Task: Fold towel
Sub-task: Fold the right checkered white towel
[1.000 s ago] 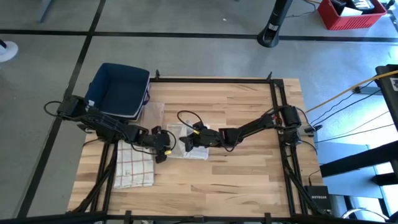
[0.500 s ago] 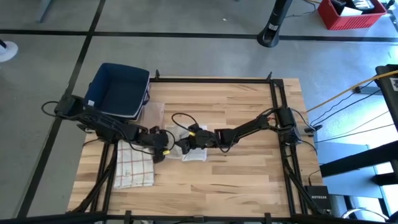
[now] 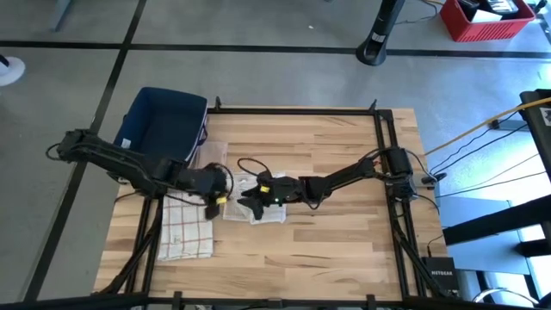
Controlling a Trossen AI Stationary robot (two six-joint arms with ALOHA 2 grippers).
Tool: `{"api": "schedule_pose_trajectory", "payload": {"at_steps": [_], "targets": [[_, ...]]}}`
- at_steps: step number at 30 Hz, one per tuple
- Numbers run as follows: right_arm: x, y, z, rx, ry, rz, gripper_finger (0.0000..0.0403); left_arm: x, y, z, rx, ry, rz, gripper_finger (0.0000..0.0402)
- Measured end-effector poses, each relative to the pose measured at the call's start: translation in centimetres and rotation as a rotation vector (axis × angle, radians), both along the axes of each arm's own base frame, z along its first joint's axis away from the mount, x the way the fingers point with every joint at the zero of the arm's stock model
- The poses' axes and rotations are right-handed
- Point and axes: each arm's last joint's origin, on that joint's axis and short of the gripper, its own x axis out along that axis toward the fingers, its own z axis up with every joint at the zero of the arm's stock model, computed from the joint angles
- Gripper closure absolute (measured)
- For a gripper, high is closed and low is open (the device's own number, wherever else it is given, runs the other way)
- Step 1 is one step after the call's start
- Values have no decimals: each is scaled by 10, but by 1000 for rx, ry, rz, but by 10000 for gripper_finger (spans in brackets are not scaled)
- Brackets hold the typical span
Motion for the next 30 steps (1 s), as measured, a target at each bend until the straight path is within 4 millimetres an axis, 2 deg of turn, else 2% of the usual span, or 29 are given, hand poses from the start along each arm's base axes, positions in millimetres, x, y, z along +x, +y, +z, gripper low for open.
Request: {"api": "schedule_pose_trajectory", "payload": {"at_steps": [2, 5, 9, 13, 18, 22, 28, 30], "targets": [[-2, 0, 7, -94, 1, 72, 212, 9, 2, 7, 80, -173, 50, 306], [-12, -3, 23, -245, 73, 127, 212, 22, 8, 0, 156, -302, 148, 306], [-35, -9, 40, -494, 287, 113, 212, 43, 17, -25, 179, -290, 194, 306], [-55, -8, 21, -655, 501, 79, 212, 65, 27, -55, 185, -217, 197, 306], [-76, -10, -22, -652, 605, 89, 212, 83, 31, -74, 68, -113, 24, 306], [-88, -12, -37, -627, 613, 74, 212, 73, 26, -75, -44, 61, -98, 306], [-94, -13, -42, -635, 649, 91, 212, 39, 11, -54, -131, 299, -60, 306], [-94, -13, -40, -638, 647, 96, 212, 32, 7, -51, -127, 321, -36, 306]]}}
